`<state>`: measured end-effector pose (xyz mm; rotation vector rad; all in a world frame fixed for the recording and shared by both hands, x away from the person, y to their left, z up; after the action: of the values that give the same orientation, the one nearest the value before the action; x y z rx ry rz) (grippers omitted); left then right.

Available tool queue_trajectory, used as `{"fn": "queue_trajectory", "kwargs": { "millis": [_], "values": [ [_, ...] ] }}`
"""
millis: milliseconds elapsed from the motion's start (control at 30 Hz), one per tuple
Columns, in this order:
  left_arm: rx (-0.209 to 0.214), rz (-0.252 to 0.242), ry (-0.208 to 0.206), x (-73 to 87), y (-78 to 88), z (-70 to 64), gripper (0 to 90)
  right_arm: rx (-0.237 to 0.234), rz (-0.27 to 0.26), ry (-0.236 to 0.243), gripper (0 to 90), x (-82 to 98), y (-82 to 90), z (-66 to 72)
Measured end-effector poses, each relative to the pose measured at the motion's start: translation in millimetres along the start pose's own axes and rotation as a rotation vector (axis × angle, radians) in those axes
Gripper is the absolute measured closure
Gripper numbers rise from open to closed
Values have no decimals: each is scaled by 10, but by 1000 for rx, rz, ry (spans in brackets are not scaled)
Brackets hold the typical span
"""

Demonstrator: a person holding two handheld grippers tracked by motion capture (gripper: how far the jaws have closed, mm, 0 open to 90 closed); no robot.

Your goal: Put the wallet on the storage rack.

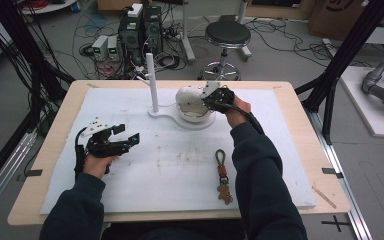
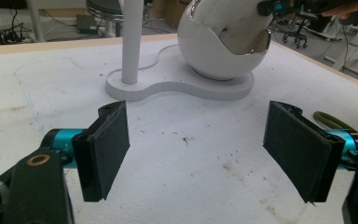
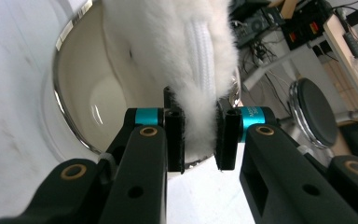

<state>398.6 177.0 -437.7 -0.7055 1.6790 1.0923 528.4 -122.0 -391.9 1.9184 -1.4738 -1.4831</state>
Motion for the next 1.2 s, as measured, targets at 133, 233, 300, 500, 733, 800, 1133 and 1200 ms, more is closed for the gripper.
{"fn": "queue_trajectory", "kwargs": {
  "millis": [133,233,300,500,733,800,1133,1200],
  "values": [
    [1,0,3,2,-4,-5,223,0,27,-23,785,110,-93,21],
    [2,1,4,3,-5,-5,223,-15,-42,-88,713,143,-62,41],
    [2,2,4,6,-8,-5,223,-20,-66,-118,650,151,-47,34],
    [7,9,3,15,-20,-25,223,-77,-274,-253,494,-21,123,31],
    [11,12,2,19,-17,-28,223,-115,-307,-325,643,-114,58,69],
    [11,11,4,19,-18,-26,223,-128,-319,-348,586,-108,107,68],
    [-5,-5,5,1,-7,7,222,-156,-282,-477,371,205,585,61],
    [-8,-10,3,-2,-5,12,213,-127,-332,-484,358,317,719,109]
  ]
}}
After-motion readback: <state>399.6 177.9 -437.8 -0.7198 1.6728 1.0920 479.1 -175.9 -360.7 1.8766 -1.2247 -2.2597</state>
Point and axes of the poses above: each handheld gripper's, and its own axes: y roughly backward along the jaws, x roughly out of its underside, z roughly to its left, the point moved 7 cm from there along -y, roughly forward along the jaws, and after that the axes turned 14 degrees about -x, right-handed, at the moved point
